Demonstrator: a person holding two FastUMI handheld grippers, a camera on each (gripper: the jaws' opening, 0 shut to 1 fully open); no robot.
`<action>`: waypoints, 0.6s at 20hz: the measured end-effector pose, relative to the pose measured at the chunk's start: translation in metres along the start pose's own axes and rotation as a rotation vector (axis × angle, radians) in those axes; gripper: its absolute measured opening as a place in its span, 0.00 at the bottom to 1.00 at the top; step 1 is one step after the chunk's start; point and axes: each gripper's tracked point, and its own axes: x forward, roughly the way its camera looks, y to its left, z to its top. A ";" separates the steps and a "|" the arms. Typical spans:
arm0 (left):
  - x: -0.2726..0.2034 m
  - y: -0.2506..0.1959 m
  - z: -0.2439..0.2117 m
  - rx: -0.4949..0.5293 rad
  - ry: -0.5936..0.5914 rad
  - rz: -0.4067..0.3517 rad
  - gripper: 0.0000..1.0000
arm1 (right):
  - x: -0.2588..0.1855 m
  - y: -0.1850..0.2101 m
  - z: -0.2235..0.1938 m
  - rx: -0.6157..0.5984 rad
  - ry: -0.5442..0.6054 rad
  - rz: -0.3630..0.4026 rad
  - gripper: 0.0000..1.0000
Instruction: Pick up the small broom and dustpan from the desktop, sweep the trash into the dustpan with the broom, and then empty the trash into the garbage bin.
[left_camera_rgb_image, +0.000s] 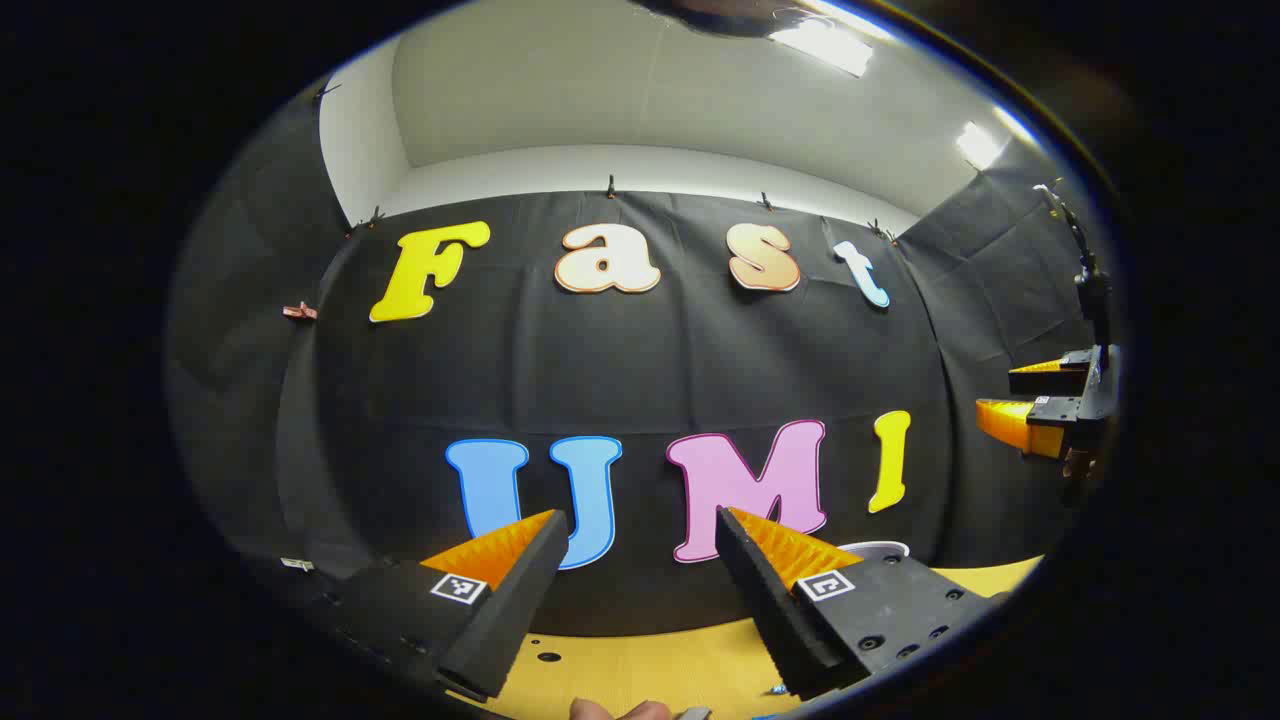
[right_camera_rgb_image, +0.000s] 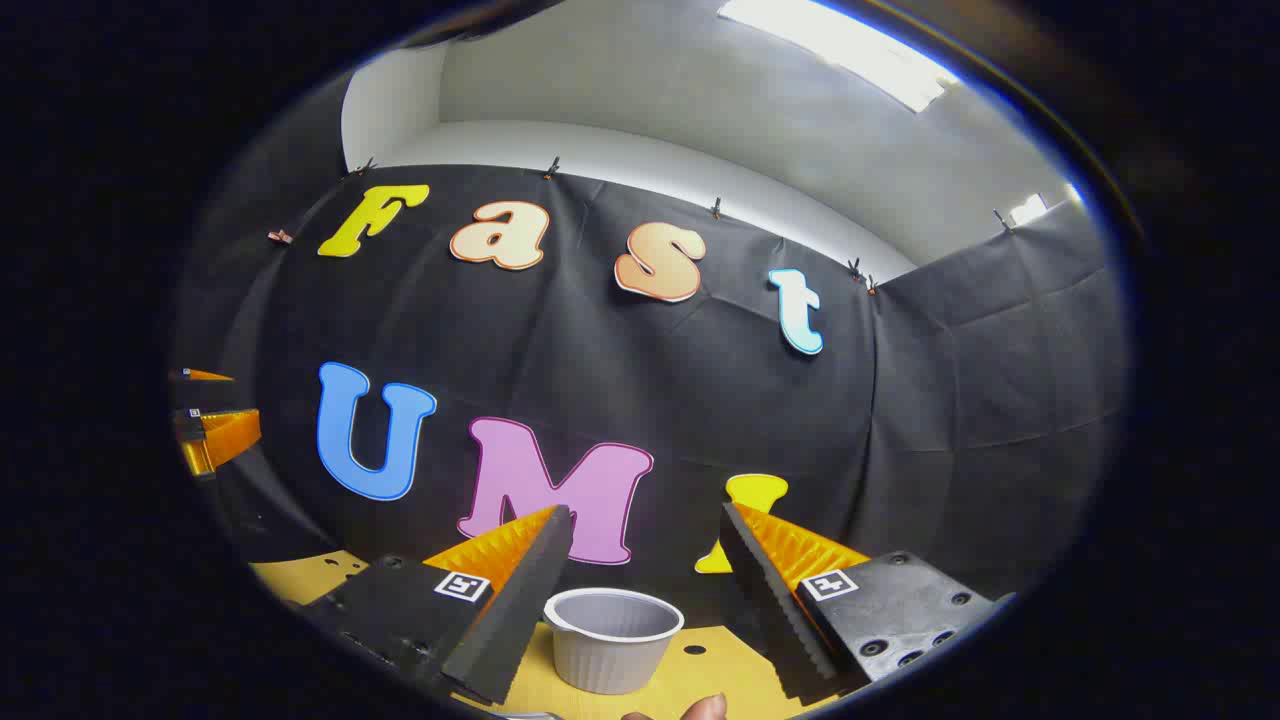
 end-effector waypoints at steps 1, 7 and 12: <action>0.001 -0.002 -0.001 -0.001 0.000 -0.003 0.97 | 0.000 0.000 0.001 -0.002 -0.003 0.000 0.97; 0.003 -0.009 0.002 -0.003 -0.005 -0.011 0.98 | -0.002 -0.006 0.006 -0.027 -0.018 -0.005 0.93; 0.003 -0.010 0.002 -0.004 -0.005 -0.017 0.97 | -0.005 -0.009 0.003 -0.025 -0.005 -0.017 0.97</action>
